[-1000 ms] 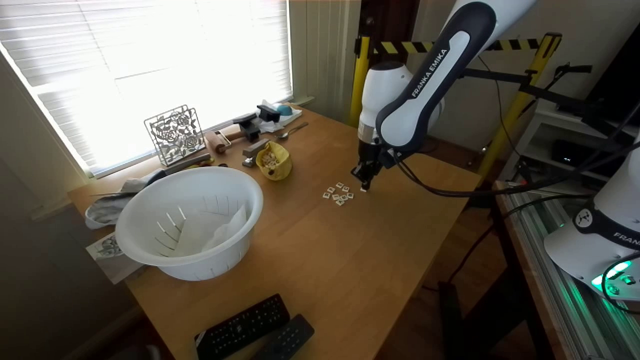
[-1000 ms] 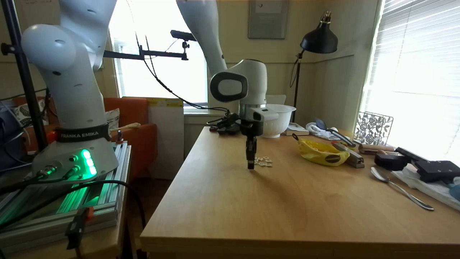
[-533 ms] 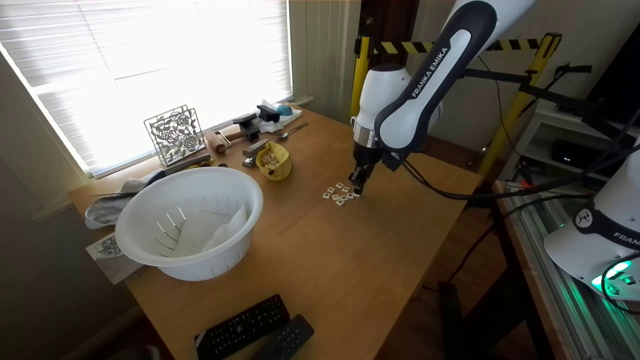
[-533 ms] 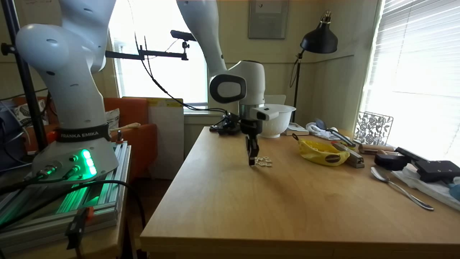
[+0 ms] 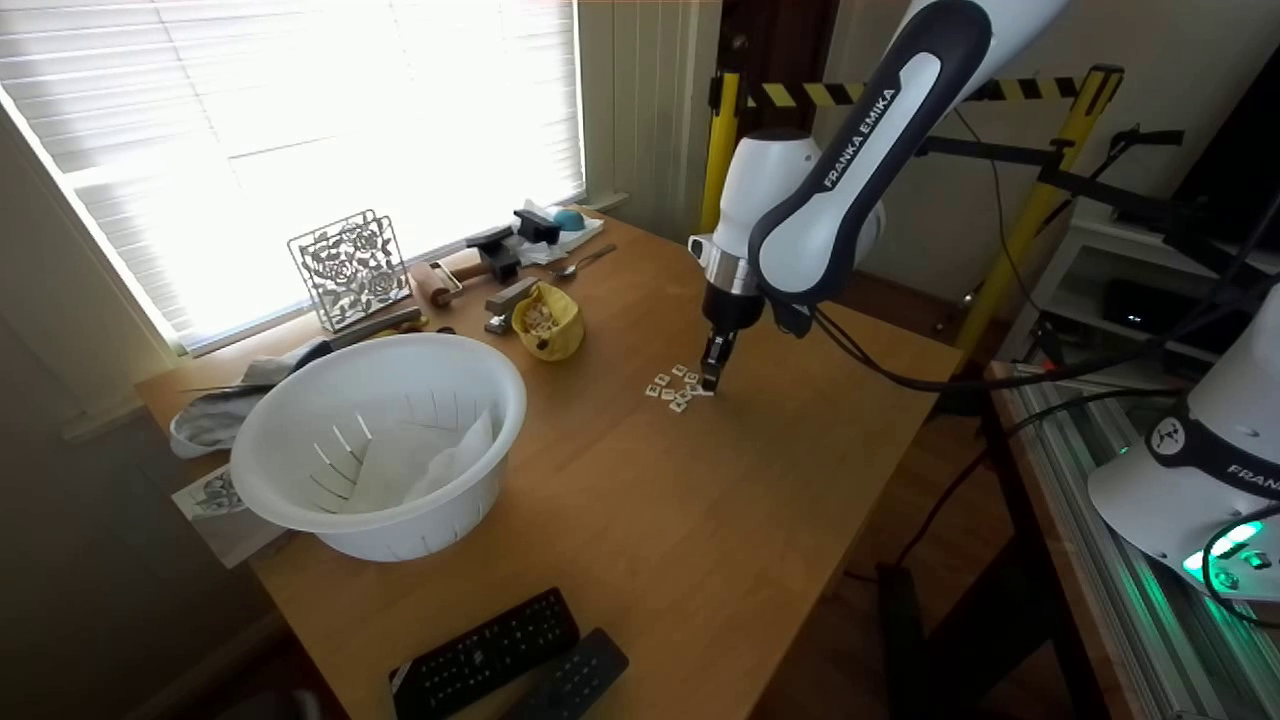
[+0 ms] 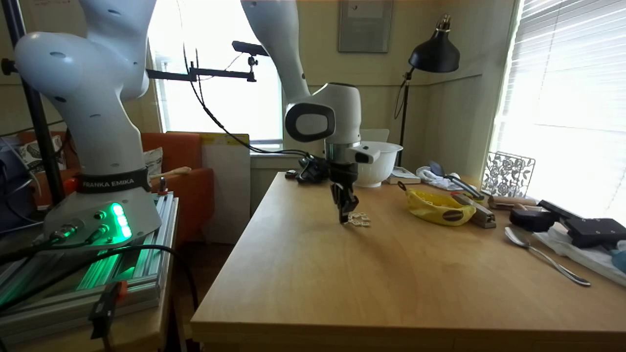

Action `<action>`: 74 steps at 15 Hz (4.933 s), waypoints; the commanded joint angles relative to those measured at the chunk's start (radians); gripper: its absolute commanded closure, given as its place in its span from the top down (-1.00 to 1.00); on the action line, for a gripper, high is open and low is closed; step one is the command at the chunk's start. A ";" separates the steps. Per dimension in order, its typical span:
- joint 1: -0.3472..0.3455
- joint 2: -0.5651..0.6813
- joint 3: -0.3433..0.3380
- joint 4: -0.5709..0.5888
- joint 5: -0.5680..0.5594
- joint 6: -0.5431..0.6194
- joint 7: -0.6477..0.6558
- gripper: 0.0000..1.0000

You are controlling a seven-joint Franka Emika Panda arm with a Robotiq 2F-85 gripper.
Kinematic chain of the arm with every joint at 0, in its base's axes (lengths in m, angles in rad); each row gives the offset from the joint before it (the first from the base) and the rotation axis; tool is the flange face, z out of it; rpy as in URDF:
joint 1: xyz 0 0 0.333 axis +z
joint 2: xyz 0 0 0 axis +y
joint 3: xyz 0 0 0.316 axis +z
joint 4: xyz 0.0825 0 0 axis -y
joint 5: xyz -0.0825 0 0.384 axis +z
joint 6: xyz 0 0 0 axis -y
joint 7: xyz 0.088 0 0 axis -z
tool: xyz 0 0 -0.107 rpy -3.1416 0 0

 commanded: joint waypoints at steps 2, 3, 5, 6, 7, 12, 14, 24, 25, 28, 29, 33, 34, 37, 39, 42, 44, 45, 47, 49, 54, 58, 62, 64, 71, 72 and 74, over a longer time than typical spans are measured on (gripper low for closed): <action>-0.060 0.060 0.046 0.035 0.009 0.039 -0.097 -1.00; -0.069 0.065 0.052 0.041 0.011 0.043 -0.108 -1.00; -0.086 0.075 0.064 0.052 0.012 0.056 -0.123 -1.00; -0.094 0.084 0.068 0.061 0.011 0.066 -0.127 -1.00; -0.104 0.091 0.076 0.068 0.010 0.075 -0.132 -1.00; -0.137 0.125 0.090 0.110 -0.007 0.099 -0.141 -1.00; -0.141 0.138 0.087 0.125 -0.013 0.103 -0.142 -1.00; -0.269 0.167 0.206 0.165 -0.029 0.040 -0.311 -1.00; -0.280 0.167 0.215 0.167 -0.038 0.025 -0.337 -1.00; -0.283 0.162 0.211 0.170 -0.052 -0.005 -0.406 -1.00; -0.281 0.162 0.208 0.172 -0.052 -0.011 -0.427 -1.00; -0.268 0.164 0.199 0.178 -0.044 -0.016 -0.506 -1.00; -0.262 0.164 0.194 0.177 -0.045 -0.013 -0.519 -1.00; -0.248 0.163 0.182 0.178 -0.048 -0.012 -0.553 -1.00; -0.237 0.162 0.172 0.179 -0.053 -0.010 -0.572 -1.00; -0.220 0.161 0.159 0.181 -0.059 -0.009 -0.597 -1.00; -0.207 0.159 0.147 0.184 -0.069 -0.014 -0.615 -1.00; -0.198 0.157 0.139 0.186 -0.077 -0.016 -0.623 -1.00; -0.185 0.154 0.129 0.189 -0.089 -0.027 -0.642 -1.00; -0.173 0.152 0.118 0.191 -0.099 -0.034 -0.661 -1.00; -0.137 0.150 0.086 0.199 -0.124 -0.046 -0.690 -1.00; -0.110 0.150 0.063 0.203 -0.140 -0.050 -0.700 -1.00; -0.085 0.150 0.043 0.207 -0.156 -0.052 -0.703 -1.00; -0.082 0.146 0.043 0.208 -0.152 -0.063 -0.710 -1.00; -0.099 0.124 0.065 0.208 -0.130 -0.078 -0.739 -1.00; -0.102 0.120 0.070 0.206 -0.125 -0.075 -0.741 -1.00; -0.106 0.115 0.077 0.203 -0.121 -0.072 -0.747 -1.00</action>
